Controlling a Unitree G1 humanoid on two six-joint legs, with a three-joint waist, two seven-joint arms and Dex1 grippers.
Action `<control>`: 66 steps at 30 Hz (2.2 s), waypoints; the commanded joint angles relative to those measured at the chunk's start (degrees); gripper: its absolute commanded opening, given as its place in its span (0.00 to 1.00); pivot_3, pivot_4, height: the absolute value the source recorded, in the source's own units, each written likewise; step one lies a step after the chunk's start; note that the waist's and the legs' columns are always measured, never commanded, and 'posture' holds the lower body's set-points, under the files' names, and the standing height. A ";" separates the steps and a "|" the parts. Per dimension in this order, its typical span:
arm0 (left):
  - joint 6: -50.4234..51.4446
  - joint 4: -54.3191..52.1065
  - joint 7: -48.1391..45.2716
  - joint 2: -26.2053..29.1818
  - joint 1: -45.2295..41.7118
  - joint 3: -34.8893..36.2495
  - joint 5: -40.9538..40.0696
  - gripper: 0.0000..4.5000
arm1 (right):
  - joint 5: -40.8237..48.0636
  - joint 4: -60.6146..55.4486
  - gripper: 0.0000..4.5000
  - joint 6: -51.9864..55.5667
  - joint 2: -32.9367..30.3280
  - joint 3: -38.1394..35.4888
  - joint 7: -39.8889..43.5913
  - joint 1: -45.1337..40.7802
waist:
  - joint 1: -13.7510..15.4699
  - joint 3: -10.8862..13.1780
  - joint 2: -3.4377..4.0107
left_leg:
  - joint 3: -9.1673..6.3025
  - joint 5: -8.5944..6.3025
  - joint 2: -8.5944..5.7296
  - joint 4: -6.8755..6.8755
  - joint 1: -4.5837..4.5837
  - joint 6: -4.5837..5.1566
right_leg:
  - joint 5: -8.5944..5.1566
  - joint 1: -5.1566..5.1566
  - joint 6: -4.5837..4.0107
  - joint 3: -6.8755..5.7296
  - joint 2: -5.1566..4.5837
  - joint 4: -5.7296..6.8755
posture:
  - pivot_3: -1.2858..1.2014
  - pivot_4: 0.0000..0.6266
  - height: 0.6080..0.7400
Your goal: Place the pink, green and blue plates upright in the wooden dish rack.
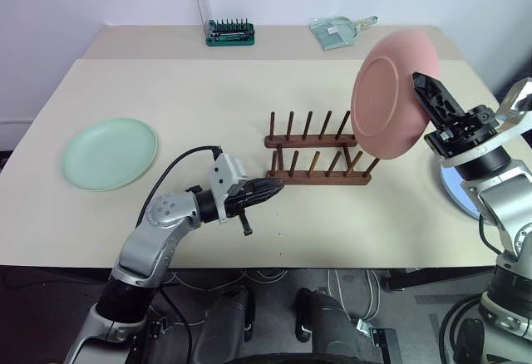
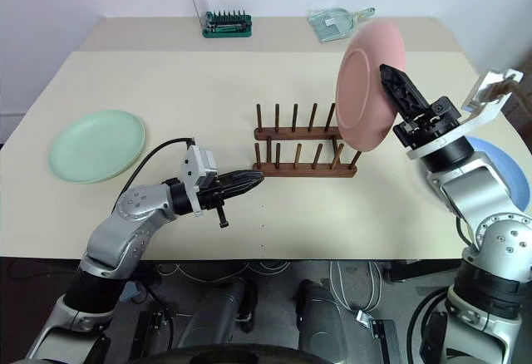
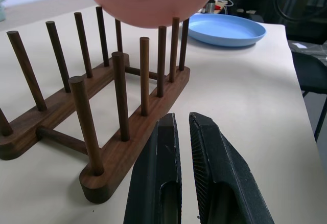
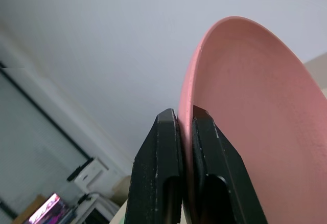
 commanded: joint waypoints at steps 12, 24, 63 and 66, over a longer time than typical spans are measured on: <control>-0.26 -2.37 0.66 0.26 0.49 0.28 -0.63 0.09 | -4.10 2.04 0.87 -2.22 -0.46 -0.51 0.54 -0.37 | 0.01 0.00 0.00 | 0.00 0.00 0.00 0.00 -0.01 0.01 | -0.01 -0.01 0.02 0.00 0.00 -0.01 | 0.52 0.24 1.00; -0.72 -1.08 3.52 0.11 0.24 1.78 0.57 0.09 | -26.05 3.90 0.96 -8.67 -15.39 -0.79 13.93 -8.70 | 0.11 0.02 0.05 | 0.04 -0.01 0.00 -0.01 -0.06 0.01 | -0.08 -0.07 0.11 -0.05 -0.01 -0.02 | 0.52 0.24 1.00; 45.54 4.01 54.01 -3.12 -5.99 56.46 4.86 0.99 | -61.60 -5.97 0.97 -12.83 -10.90 34.61 44.91 -10.38 | 0.10 0.12 -0.61 | 0.27 -0.17 0.06 -0.02 -0.06 -0.18 | 0.22 -0.24 0.21 -0.01 -0.10 0.00 | 0.52 0.24 1.00; 43.60 6.18 53.91 -3.35 -6.96 56.16 4.51 0.81 | -61.90 -6.45 0.97 -12.69 -10.80 34.03 44.51 -9.83 | 0.06 0.11 -0.71 | 0.27 -0.16 0.06 -0.02 -0.07 -0.18 | 0.23 -0.23 0.19 -0.01 -0.10 0.01 | 0.52 0.24 1.00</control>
